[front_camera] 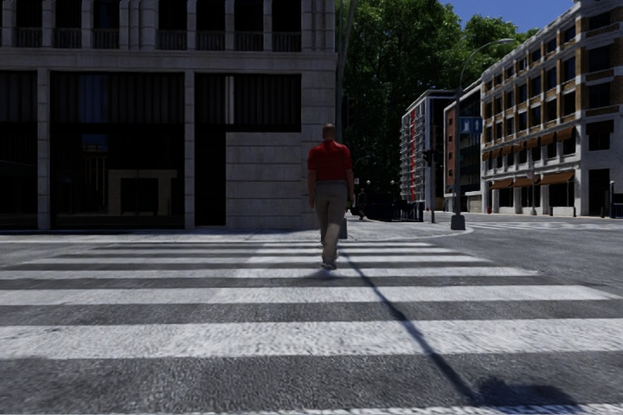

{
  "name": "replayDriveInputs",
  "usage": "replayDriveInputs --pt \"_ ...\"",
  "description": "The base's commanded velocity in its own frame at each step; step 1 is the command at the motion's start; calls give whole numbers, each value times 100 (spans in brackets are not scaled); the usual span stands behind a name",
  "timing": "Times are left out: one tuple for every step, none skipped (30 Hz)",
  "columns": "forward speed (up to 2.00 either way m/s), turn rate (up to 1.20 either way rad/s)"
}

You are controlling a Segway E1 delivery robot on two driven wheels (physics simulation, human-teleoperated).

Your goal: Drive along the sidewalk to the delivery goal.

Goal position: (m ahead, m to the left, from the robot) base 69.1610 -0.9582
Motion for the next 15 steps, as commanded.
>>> replayDriveInputs --pt "133 0" --pt "133 0" --pt "133 0" --pt "133 0" --pt "133 0" --pt "133 0" --pt "133 0" --pt "132 0" --pt "132 0" --pt "132 0" --pt "132 0" --pt "132 0" --pt "132 0" --pt "132 0" --pt "132 0"
